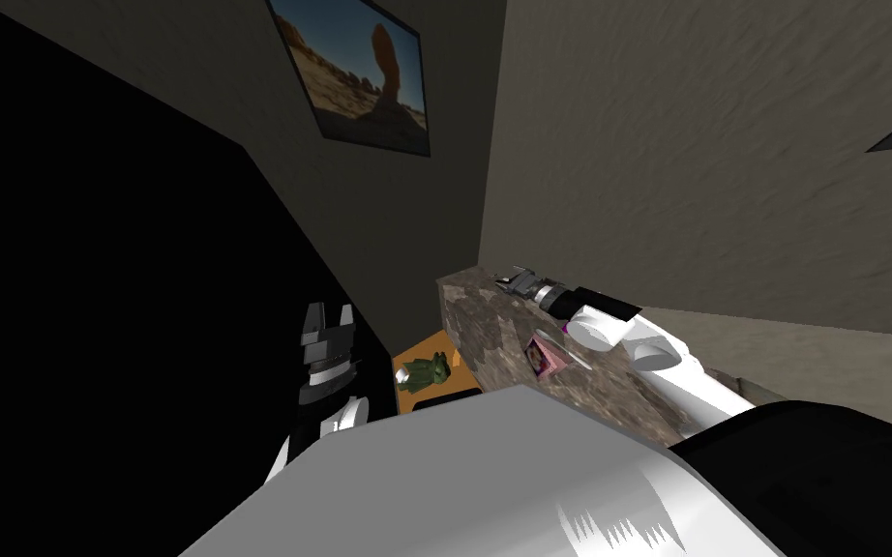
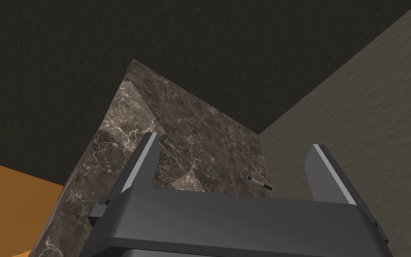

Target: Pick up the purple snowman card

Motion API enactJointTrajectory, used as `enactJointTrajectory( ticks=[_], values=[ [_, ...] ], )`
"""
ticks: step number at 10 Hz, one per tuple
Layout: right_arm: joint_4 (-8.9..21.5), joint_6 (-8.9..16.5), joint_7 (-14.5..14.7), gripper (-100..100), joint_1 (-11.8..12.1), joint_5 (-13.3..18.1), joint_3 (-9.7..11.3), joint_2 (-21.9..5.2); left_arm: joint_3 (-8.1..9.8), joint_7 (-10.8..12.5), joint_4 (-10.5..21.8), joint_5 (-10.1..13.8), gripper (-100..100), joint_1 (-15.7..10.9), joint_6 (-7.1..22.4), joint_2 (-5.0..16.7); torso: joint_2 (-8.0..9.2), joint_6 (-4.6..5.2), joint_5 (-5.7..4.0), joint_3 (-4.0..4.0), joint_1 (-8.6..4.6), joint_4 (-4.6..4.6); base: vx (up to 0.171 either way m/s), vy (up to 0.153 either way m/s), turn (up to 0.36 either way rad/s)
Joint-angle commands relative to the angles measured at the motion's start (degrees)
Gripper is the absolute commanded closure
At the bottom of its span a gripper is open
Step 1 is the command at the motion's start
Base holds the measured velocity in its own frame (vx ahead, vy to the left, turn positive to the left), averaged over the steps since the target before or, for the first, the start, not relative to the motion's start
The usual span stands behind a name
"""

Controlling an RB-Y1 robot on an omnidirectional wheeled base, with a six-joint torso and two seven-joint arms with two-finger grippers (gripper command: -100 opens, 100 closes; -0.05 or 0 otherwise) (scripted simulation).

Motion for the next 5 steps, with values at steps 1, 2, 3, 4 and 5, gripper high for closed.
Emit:
enactJointTrajectory(
  ticks=[1, 2, 3, 4, 5],
  values=[
    [0.0, 0.0, 0.0, -100, 0.0, 0.0, 0.0, 0.0, 0.00, 0.0, 0.0, 0.0, 0, 0.0, 0.0, 0.0, 0.00, 0.00, 0.00, 0.00, 0.00, 0.00, 0.012, 0.001, 0.033],
    [-0.3, 1.5, -1.6, -100, 0.2, -0.5, -1.2, -0.4, 0.00, 0.0, 0.0, 0.0, 0, 0.0, 0.0, 0.0, -0.02, -0.02, 0.00, -0.01, 0.00, 0.00, 0.016, 0.000, 0.052],
    [-0.3, 1.5, -1.6, -100, 0.2, -0.5, -1.2, -0.4, 0.00, 0.0, 0.0, 0.0, 0, 0.0, 0.0, 0.0, -0.04, -0.02, 0.00, -0.02, 0.00, -0.01, 0.017, 0.000, 0.055],
    [-0.3, 1.5, -1.6, -100, 0.2, -0.5, -1.2, -0.4, 0.00, 0.0, 0.0, 0.0, 0, 0.0, 0.0, 0.0, -0.04, -0.02, 0.00, -0.03, 0.00, -0.01, 0.004, 0.000, 0.013],
    [-0.3, 1.5, -1.6, -100, 0.2, -0.5, -1.2, -0.4, 0.00, 0.0, 0.0, 0.0, 0, 0.0, 0.0, 0.0, -0.01, -0.01, 0.00, -0.01, 0.00, 0.00, 0.003, 0.000, 0.011]
  ],
)
